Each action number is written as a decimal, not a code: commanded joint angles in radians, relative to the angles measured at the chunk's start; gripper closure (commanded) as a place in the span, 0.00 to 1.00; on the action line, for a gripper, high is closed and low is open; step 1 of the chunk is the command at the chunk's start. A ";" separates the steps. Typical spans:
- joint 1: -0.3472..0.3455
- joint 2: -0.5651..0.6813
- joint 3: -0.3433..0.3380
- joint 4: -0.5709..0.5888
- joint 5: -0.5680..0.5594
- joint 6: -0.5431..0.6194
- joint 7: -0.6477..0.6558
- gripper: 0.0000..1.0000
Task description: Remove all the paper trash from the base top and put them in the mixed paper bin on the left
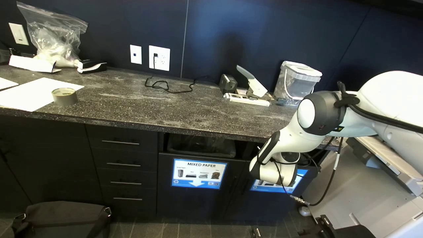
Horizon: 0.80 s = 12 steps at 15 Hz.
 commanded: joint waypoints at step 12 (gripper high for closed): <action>-0.062 0.067 0.068 0.131 -0.148 -0.061 0.093 0.93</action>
